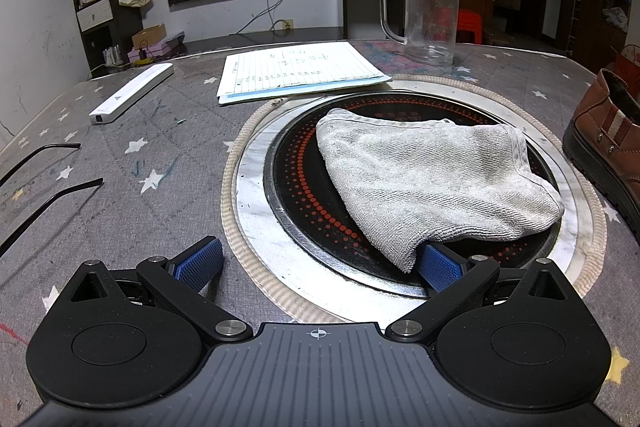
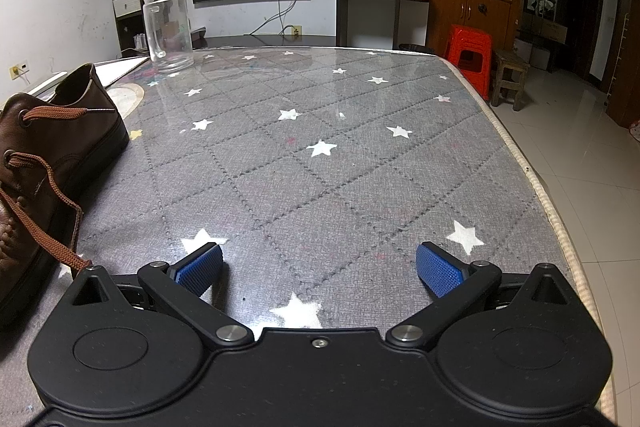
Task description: Lace up shoes with both hands
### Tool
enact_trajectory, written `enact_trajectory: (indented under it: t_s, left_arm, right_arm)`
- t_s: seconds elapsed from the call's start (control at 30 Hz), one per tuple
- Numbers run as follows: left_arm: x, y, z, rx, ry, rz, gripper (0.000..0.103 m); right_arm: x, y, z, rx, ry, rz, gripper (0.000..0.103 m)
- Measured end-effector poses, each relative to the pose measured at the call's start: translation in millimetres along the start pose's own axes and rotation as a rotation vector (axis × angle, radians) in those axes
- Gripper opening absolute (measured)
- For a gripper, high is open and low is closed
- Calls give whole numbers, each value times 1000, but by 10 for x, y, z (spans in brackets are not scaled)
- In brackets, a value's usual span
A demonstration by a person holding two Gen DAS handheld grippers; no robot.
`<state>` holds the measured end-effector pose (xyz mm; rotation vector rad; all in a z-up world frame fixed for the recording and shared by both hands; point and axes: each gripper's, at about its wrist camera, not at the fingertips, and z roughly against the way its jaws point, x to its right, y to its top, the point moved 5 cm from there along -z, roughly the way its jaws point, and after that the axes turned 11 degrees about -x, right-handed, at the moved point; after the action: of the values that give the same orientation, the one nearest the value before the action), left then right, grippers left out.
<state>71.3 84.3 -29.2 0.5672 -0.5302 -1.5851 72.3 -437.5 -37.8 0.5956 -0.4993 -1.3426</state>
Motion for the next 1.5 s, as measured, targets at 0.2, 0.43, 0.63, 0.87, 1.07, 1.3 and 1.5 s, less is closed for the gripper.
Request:
enact_trajectory:
  t_s: [0.2,0.43,0.63,0.87,1.07,1.3,1.5]
  left_arm:
    - [-1,0,0,0,0,0,103]
    - [-26,10,-11,0,0,0,103]
    - [11,-2,5,0,0,0,103]
    - [-3,3,-1,0,0,0,103]
    - [11,-2,4,0,0,0,103]
    - [12,-3,4,0,0,0,103]
    - [-1,2,-2,0,0,0,103]
  right_arm:
    - [-1,0,0,0,0,0,103]
    - [0,0,0,0,0,0,103]
    - [-3,1,-3,0,0,0,103]
    - [-2,0,-7,0,0,0,103]
    - [-2,0,-7,0,0,0,103]
    - [-2,0,-7,0,0,0,103]
    - [0,-2,-3,0,0,0,103]
